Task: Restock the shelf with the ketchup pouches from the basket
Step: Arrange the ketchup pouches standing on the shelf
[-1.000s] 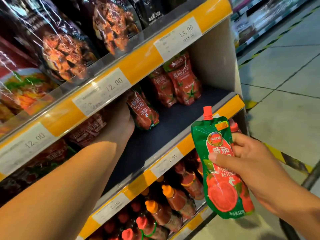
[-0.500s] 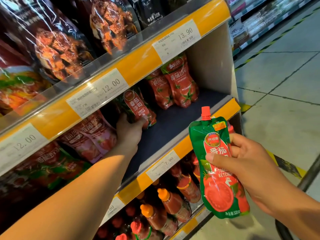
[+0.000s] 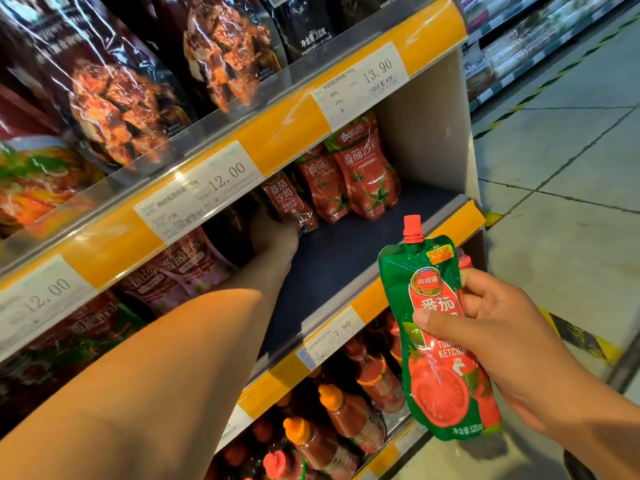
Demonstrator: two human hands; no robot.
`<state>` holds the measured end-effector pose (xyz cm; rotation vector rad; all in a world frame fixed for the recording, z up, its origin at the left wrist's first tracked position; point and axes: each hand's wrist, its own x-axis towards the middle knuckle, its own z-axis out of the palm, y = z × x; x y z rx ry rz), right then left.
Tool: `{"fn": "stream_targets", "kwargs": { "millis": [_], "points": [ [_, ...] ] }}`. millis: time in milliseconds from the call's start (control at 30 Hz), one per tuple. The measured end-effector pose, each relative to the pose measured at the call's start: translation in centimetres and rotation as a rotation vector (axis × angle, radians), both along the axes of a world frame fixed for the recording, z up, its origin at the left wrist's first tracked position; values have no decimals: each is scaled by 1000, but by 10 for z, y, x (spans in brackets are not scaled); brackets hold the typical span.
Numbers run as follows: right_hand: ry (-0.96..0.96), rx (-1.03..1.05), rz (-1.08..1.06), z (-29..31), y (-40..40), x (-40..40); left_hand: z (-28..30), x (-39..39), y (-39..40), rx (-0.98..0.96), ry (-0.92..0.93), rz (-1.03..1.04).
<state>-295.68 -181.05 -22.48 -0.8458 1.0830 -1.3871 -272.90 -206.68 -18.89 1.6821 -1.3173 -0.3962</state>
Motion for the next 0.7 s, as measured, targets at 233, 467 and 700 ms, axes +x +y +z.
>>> {"fn": "stream_targets", "kwargs": {
  "millis": [233, 467, 700],
  "points": [
    [-2, -11, 8, 0, 2, -2, -1, 3, -1, -30, -35, 8],
    [12, -38, -5, 2, 0, -7, -2, 4, -3, -7, -63, 26],
    [13, -45, -31, 10, -2, -6, -3, -2, 55, -61, 142, 21]
  ]
}}
